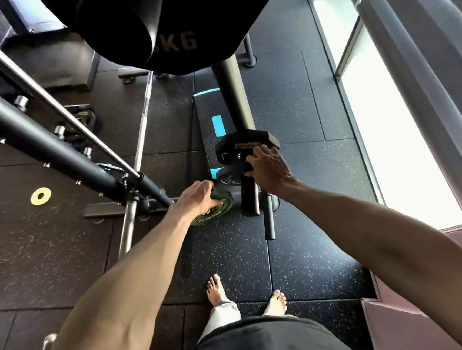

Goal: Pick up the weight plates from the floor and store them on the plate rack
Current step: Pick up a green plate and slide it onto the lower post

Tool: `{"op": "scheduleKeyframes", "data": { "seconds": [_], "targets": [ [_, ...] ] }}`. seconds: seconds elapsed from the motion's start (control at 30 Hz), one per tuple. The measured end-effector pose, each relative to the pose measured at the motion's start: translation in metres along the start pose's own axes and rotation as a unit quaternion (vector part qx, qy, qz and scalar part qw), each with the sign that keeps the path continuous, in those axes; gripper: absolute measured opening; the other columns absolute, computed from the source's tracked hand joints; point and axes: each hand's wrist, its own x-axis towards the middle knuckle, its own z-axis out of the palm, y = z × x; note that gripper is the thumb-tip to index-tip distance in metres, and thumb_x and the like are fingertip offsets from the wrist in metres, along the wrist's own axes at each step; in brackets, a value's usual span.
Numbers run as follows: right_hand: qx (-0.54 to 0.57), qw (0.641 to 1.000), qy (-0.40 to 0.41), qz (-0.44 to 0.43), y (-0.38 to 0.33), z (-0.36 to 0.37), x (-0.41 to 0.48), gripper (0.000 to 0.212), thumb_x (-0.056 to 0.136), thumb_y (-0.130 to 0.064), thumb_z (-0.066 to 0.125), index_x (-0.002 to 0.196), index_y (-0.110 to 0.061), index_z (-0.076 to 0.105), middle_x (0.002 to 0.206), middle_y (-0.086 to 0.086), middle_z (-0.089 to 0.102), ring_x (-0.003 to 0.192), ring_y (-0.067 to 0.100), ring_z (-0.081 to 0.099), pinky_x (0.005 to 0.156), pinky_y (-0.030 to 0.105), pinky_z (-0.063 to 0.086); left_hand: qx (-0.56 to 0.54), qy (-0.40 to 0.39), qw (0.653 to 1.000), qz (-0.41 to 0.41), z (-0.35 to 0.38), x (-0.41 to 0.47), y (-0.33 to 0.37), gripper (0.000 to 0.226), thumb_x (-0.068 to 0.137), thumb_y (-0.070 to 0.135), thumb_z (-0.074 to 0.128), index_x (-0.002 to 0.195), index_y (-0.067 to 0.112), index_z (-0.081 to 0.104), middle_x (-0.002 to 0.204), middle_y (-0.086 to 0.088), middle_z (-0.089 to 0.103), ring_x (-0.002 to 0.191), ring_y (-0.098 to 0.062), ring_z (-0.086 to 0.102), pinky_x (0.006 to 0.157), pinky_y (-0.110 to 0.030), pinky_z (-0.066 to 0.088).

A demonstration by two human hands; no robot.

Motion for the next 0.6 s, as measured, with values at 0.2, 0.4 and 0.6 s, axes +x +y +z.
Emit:
{"op": "scheduleKeyframes", "data": {
  "seconds": [0.2, 0.4, 0.6],
  "targets": [
    [-0.067, 0.995, 0.017, 0.078, 0.007, -0.001, 0.031, 0.039, 0.079, -0.041, 0.076, 0.104, -0.011, 0.069, 0.119, 0.015, 0.057, 0.117, 0.034, 0.048, 0.099, 0.044, 0.035, -0.031, -0.083, 0.996, -0.017, 0.026, -0.002, -0.012, 0.048, 0.078, 0.041, 0.08, 0.109, 0.008, 0.064, 0.107, -0.012, 0.07, 0.088, -0.025, 0.068, 0.082, -0.037, 0.055],
    [0.042, 0.987, 0.158, -0.003, 0.002, -0.007, 0.01, 0.026, 0.089, -0.034, 0.062, 0.099, -0.011, 0.059, 0.099, 0.009, 0.057, 0.094, 0.027, 0.052, 0.081, 0.039, 0.044, -0.164, -0.189, 0.967, -0.052, 0.018, 0.0, -0.015, 0.048, 0.07, 0.042, 0.085, 0.099, 0.01, 0.066, 0.099, -0.012, 0.073, 0.086, -0.025, 0.071, 0.082, -0.036, 0.058],
    [0.237, 0.971, 0.02, -0.03, -0.025, -0.001, -0.054, 0.033, 0.103, -0.04, 0.042, 0.087, -0.015, 0.056, 0.072, -0.001, 0.061, 0.057, 0.013, 0.056, 0.055, 0.04, 0.053, -0.299, -0.23, 0.925, -0.045, -0.017, 0.005, -0.003, 0.047, 0.077, 0.044, 0.079, 0.109, 0.01, 0.072, 0.1, -0.013, 0.075, 0.094, -0.029, 0.072, 0.09, -0.04, 0.057]
  ]
}}
